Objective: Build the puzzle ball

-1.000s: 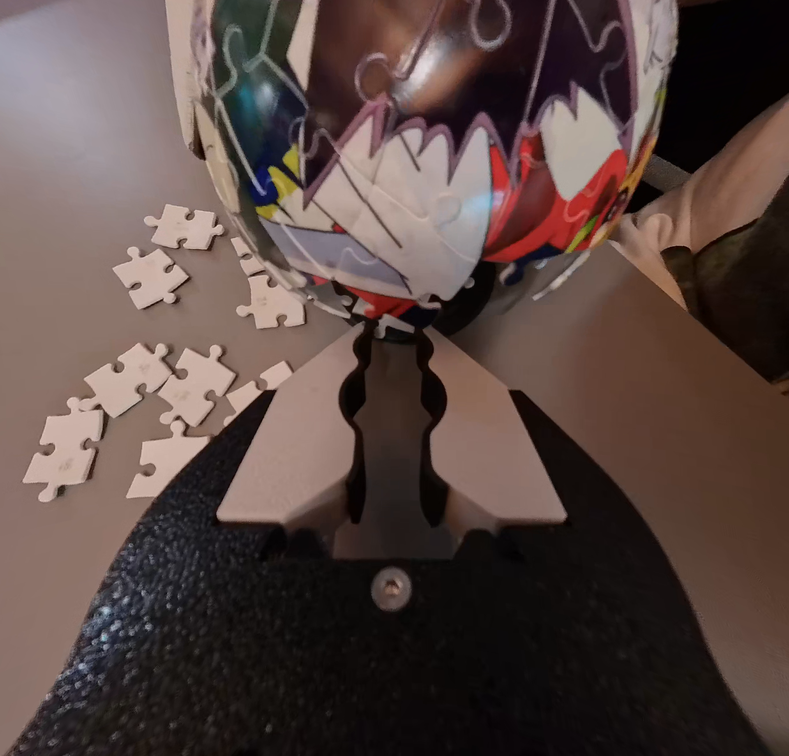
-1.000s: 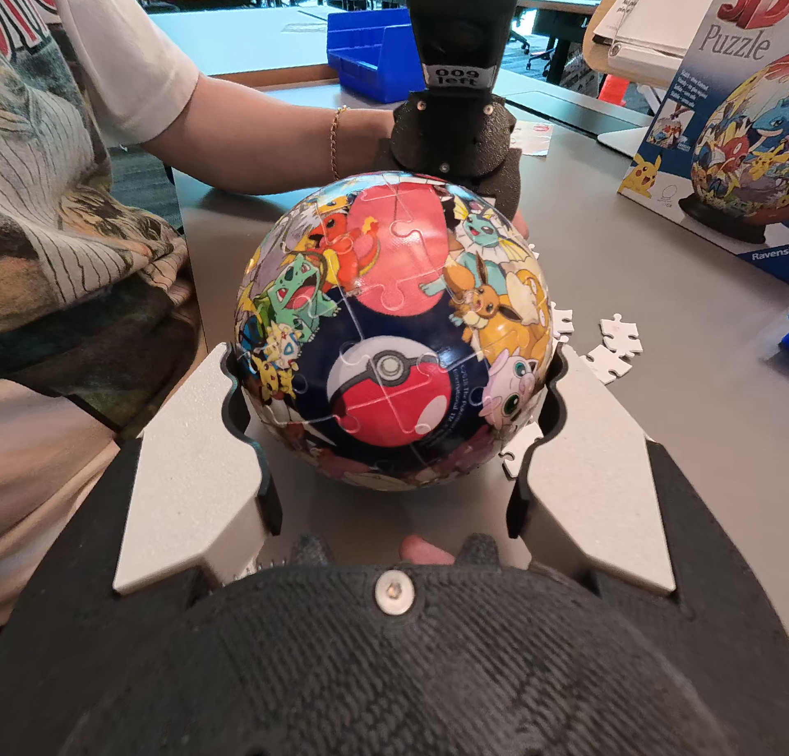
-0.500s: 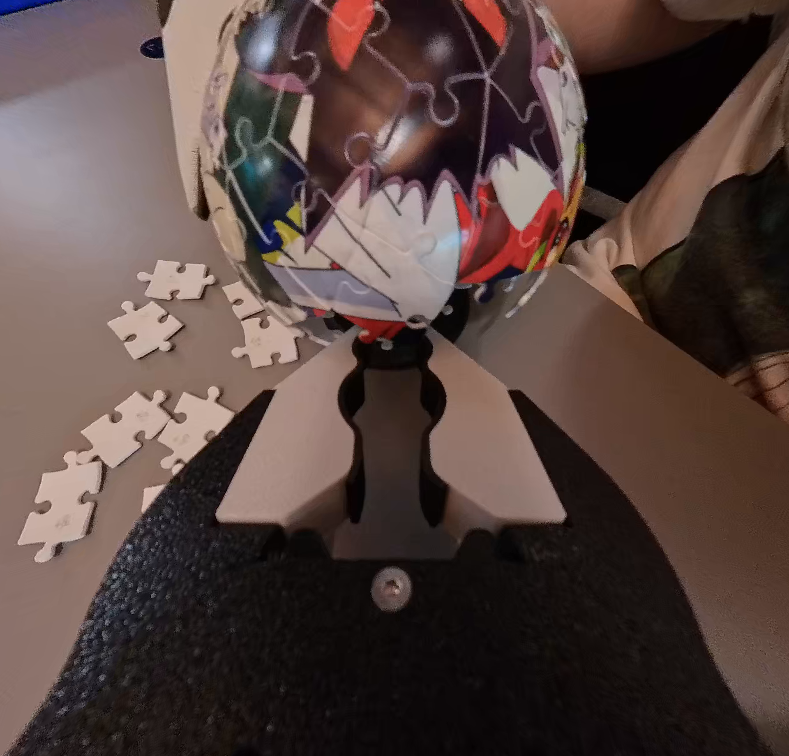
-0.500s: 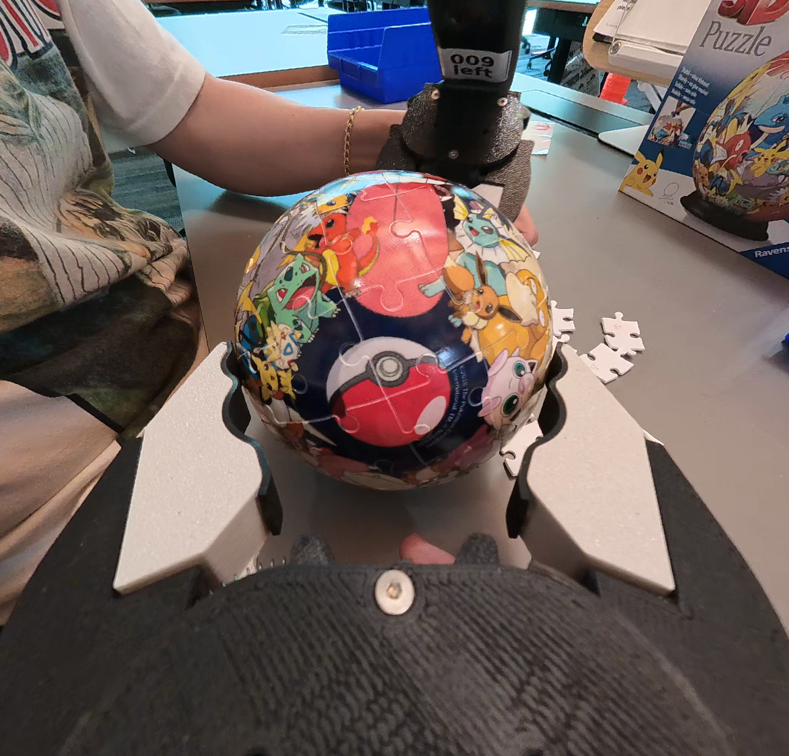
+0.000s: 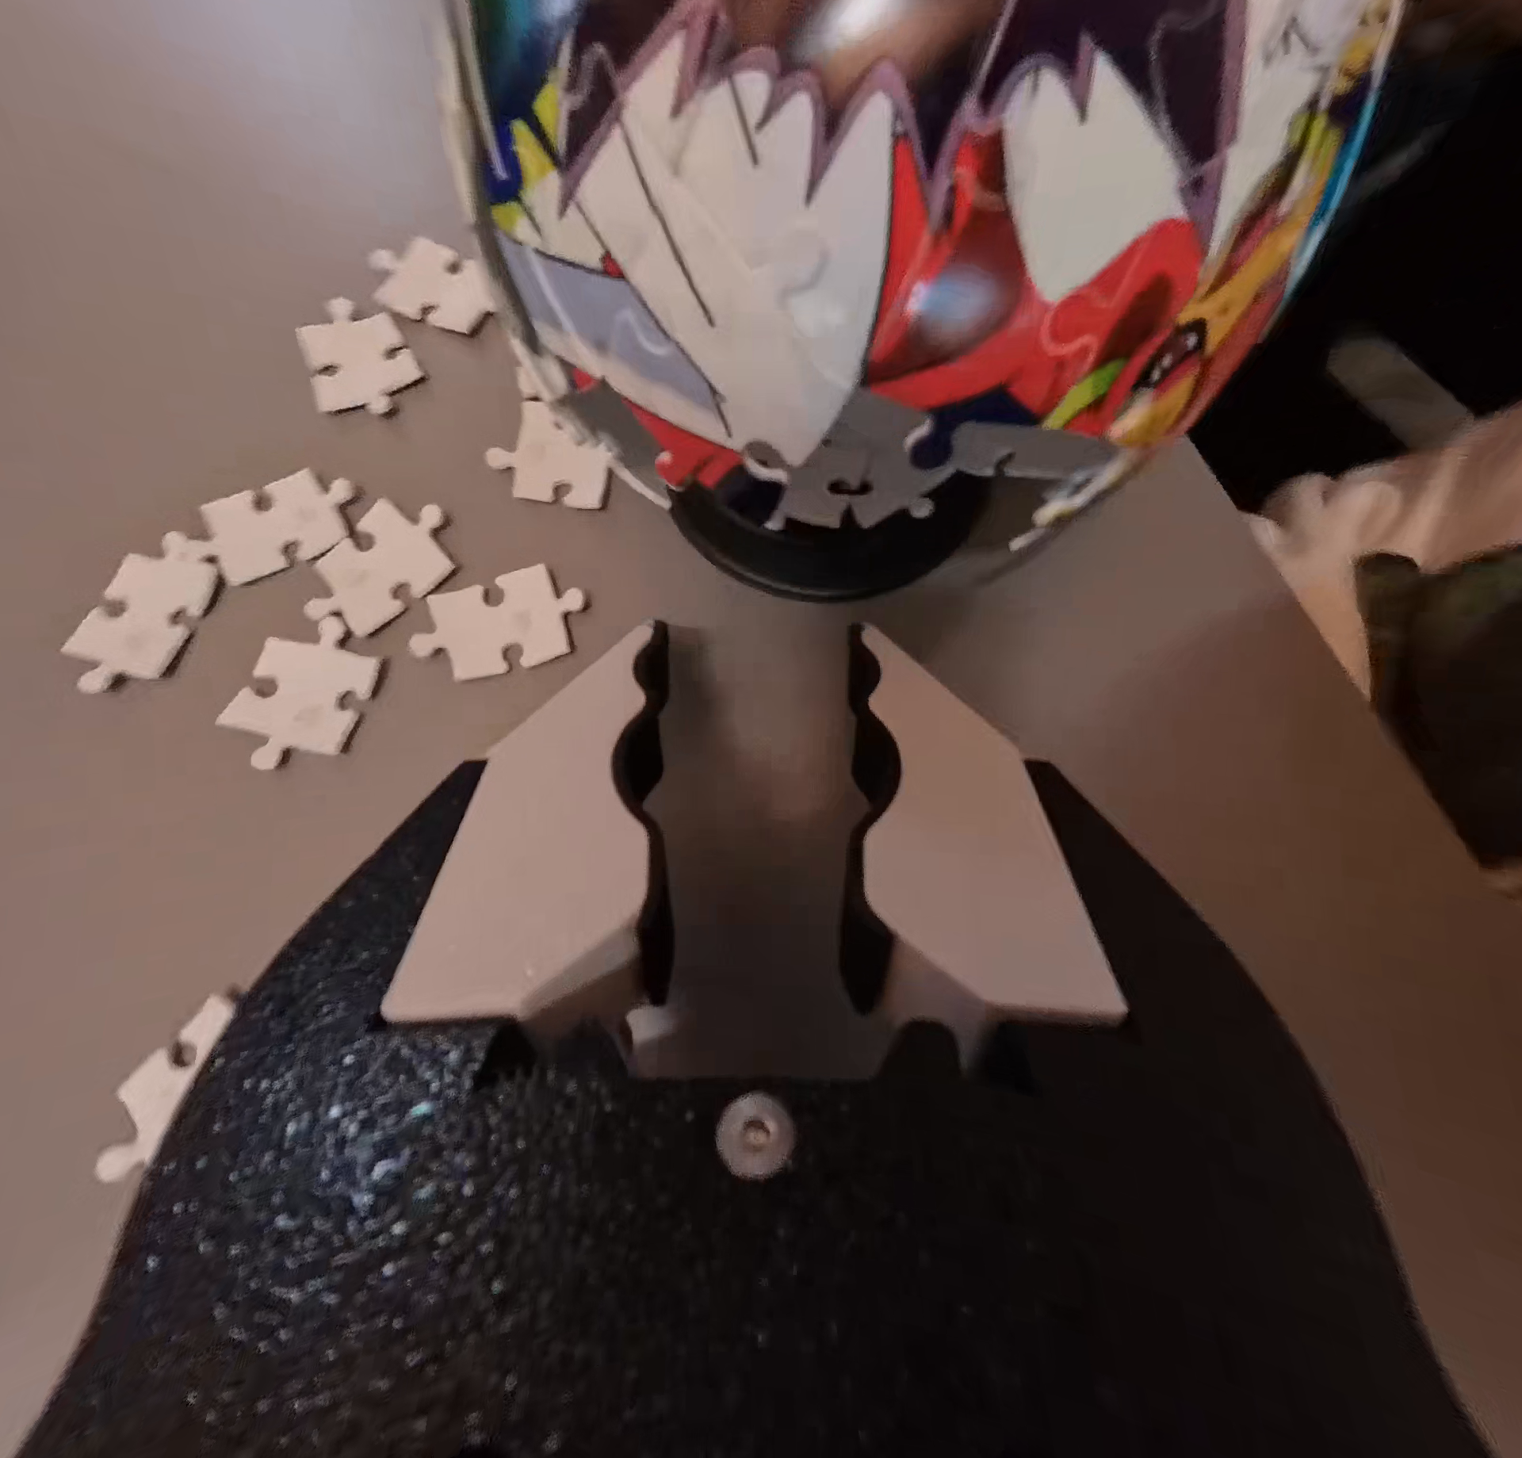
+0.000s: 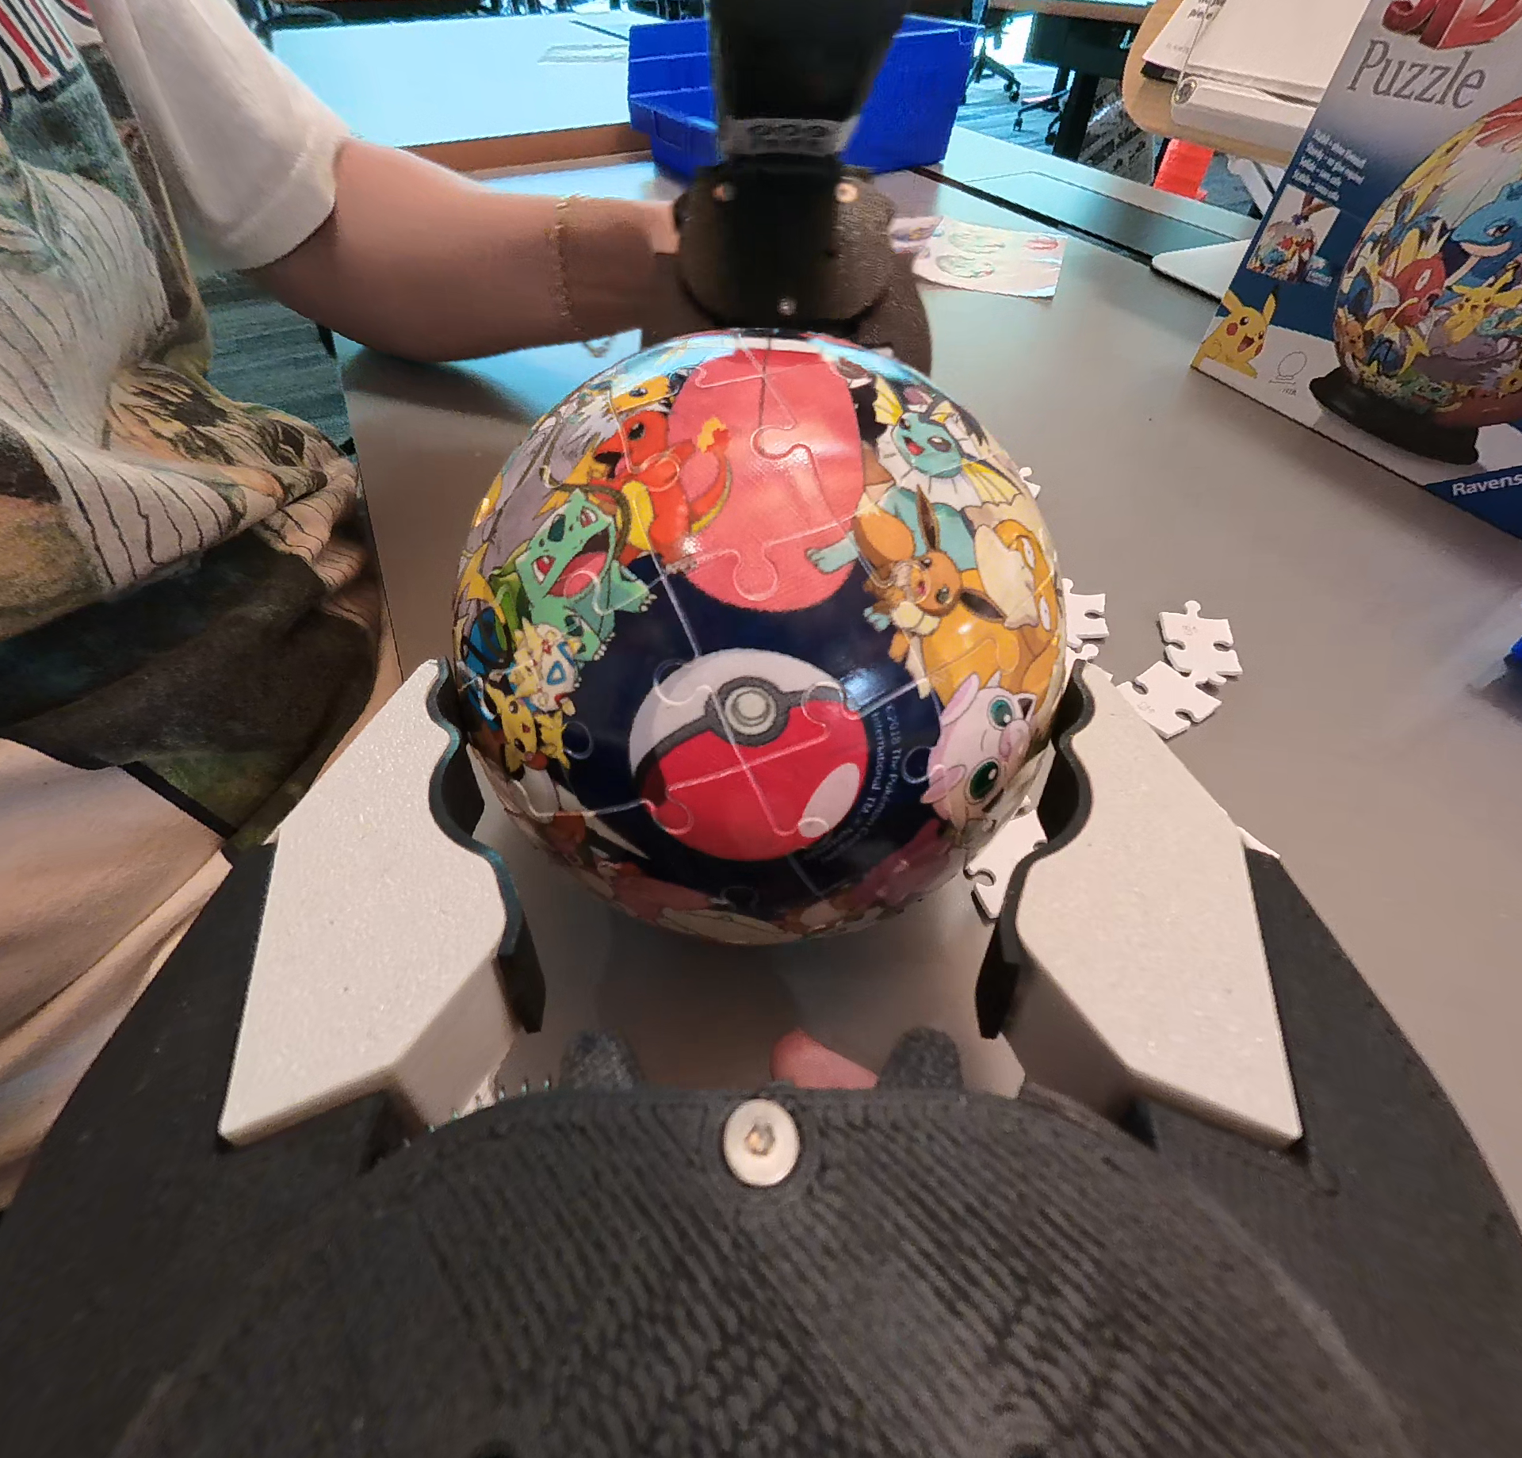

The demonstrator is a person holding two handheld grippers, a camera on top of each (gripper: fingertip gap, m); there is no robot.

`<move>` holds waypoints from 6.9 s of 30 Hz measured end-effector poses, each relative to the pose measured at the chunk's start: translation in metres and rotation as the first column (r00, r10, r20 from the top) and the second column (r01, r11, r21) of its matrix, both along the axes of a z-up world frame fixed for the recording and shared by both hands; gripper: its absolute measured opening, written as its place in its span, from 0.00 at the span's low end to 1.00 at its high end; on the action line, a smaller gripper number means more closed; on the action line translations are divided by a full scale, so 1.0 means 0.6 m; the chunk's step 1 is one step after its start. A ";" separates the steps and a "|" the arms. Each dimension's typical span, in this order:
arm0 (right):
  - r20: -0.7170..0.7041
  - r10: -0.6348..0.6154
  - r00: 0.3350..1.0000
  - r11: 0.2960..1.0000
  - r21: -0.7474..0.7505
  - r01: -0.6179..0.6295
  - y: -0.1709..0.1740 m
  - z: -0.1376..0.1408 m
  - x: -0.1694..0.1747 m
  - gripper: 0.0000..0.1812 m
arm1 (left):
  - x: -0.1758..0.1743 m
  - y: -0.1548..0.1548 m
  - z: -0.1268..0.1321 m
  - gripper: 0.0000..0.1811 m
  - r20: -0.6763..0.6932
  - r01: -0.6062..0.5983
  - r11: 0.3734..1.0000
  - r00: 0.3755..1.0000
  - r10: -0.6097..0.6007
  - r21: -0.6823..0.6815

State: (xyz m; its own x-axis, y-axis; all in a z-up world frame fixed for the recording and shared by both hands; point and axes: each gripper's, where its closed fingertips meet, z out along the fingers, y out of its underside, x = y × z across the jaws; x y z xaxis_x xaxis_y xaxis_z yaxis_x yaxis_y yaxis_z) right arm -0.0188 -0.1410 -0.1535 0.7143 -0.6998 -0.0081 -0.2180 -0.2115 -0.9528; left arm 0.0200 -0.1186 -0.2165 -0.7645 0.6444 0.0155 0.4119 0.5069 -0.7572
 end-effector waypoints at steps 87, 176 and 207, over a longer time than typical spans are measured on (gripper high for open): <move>0.014 -0.021 1.000 1.000 0.011 0.020 0.003 -0.001 0.003 0.76 | 0.023 0.036 0.000 0.27 -0.016 -0.130 0.984 0.991 0.133 0.124; 0.012 -0.014 1.000 1.000 -0.019 0.014 0.000 -0.007 0.003 0.76 | 0.005 0.017 -0.011 0.21 0.018 -0.156 0.985 0.988 0.156 0.072; 0.014 -0.036 0.999 0.999 -0.020 0.036 -0.019 -0.005 -0.015 0.75 | -0.046 -0.033 0.010 0.12 -0.038 -0.161 0.987 0.986 0.161 -0.005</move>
